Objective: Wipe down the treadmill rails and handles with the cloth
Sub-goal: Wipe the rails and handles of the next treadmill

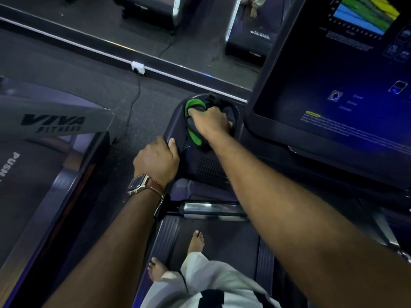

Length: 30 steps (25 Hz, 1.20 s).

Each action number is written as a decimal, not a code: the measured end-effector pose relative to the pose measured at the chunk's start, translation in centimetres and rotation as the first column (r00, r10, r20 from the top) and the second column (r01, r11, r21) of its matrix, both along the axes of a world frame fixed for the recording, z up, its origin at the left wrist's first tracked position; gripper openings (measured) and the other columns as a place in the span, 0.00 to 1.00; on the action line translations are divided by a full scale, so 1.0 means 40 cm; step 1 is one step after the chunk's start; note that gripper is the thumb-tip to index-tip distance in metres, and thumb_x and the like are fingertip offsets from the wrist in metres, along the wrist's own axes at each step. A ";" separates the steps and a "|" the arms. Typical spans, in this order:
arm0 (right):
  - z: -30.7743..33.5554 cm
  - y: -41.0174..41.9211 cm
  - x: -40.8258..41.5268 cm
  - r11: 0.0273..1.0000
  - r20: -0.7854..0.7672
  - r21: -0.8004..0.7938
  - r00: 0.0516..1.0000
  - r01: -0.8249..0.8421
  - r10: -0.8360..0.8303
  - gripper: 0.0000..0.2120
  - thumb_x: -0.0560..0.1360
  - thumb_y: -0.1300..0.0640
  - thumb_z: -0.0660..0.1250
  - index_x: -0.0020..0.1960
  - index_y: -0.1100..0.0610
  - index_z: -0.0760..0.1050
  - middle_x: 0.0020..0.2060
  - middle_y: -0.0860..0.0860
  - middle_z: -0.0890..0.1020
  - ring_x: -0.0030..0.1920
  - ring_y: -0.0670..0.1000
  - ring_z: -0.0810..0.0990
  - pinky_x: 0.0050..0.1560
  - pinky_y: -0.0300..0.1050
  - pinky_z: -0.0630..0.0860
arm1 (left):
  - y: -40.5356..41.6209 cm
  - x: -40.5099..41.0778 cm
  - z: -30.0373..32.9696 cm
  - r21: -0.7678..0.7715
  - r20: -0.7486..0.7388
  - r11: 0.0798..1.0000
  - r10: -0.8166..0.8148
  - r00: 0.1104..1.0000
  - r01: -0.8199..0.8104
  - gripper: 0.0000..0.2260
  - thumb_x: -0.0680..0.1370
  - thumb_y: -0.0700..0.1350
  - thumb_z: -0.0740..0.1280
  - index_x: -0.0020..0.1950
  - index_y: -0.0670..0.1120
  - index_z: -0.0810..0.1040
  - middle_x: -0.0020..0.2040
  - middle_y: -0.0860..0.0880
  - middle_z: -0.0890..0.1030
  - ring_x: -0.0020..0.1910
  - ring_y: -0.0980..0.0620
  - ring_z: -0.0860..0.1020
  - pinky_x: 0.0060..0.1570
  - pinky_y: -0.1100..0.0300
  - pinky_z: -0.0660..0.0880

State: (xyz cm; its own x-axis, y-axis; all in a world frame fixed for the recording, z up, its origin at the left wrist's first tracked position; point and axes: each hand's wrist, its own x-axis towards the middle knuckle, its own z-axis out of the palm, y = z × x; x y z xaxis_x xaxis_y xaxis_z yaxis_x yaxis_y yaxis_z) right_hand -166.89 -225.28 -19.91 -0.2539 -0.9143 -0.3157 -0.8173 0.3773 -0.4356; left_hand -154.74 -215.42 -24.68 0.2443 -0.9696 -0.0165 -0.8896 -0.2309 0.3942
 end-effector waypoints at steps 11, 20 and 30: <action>0.053 -0.013 -0.016 0.828 -0.604 0.394 0.567 -0.399 0.561 0.40 0.80 0.32 0.40 0.71 0.59 0.72 0.69 0.57 0.75 0.68 0.61 0.73 0.57 0.58 0.71 | 0.007 0.018 -0.005 0.021 -0.034 0.999 0.042 0.999 -0.041 0.21 0.81 0.60 0.51 0.51 0.46 0.75 0.47 0.39 0.81 0.45 0.34 0.79 0.38 0.52 0.66; -0.017 -0.011 -0.058 0.949 -0.605 0.224 0.731 -0.222 0.315 0.44 0.80 0.33 0.42 0.75 0.69 0.60 0.72 0.73 0.60 0.74 0.70 0.58 0.75 0.66 0.52 | -0.001 0.014 -0.008 0.022 -0.040 0.999 0.042 0.998 -0.041 0.21 0.81 0.60 0.52 0.50 0.45 0.75 0.45 0.40 0.81 0.44 0.34 0.79 0.39 0.51 0.70; -0.047 -0.104 -0.036 0.961 -0.382 -0.180 0.916 -0.208 0.126 0.34 0.76 0.29 0.51 0.72 0.50 0.69 0.73 0.56 0.69 0.72 0.62 0.64 0.74 0.60 0.52 | -0.007 0.010 0.000 0.003 -0.051 1.000 0.022 0.998 -0.021 0.20 0.81 0.58 0.52 0.48 0.44 0.74 0.45 0.39 0.81 0.43 0.34 0.79 0.38 0.52 0.68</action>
State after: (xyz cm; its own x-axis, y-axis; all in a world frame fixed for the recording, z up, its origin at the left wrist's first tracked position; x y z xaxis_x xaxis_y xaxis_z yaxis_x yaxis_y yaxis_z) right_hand -168.34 -229.44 -21.77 -0.1511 -0.9882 -0.0247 -0.9766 0.1531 -0.1510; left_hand -154.33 -215.71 -24.69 0.2638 -0.9640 -0.0323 -0.8630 -0.2509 0.4386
